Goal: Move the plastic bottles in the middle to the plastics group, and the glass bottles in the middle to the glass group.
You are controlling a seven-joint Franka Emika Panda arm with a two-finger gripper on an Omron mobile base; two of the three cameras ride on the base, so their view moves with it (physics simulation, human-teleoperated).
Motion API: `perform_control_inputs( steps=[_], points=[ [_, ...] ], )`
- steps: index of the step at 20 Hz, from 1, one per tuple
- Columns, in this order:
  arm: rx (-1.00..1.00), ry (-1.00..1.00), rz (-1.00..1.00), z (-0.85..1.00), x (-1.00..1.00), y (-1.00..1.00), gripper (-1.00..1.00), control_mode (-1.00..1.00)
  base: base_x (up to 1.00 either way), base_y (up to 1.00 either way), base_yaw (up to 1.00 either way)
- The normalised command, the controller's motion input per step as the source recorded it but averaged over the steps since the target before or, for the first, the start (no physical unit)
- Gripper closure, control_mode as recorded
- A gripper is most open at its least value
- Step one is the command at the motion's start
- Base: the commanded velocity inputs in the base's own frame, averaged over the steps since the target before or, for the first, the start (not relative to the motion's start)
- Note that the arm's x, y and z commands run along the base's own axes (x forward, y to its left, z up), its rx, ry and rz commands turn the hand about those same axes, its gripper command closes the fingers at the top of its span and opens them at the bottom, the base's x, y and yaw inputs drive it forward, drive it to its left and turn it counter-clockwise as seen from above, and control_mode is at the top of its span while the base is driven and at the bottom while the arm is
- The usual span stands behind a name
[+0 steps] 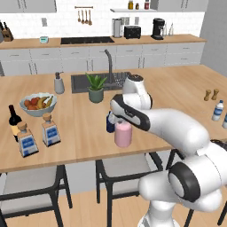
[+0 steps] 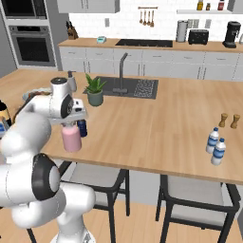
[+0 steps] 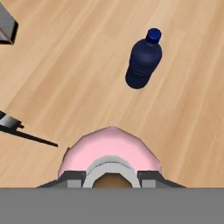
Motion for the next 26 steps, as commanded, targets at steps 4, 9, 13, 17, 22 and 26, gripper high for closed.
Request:
perform_control_inputs(
  steps=[4,9,13,17,22,26],
  points=[
    [0.00,0.00,0.04,0.23,-0.20,0.66,1.00,-1.00,0.00,0.00,0.00],
    [0.00,-0.02,0.04,0.11,0.09,0.74,1.00,-1.00,0.00,0.00,0.00],
    [0.00,0.00,0.06,0.00,0.55,0.68,1.00,-1.00,0.00,0.00,0.00],
    [0.00,0.00,0.05,0.00,0.88,0.65,1.00,-1.00,0.00,0.00,0.00],
    [0.00,0.00,0.04,0.00,0.96,0.57,1.00,-1.00,0.00,0.00,0.00],
    [0.00,0.00,0.01,0.00,0.59,0.52,1.00,-1.00,0.00,0.00,0.00]
  ],
)
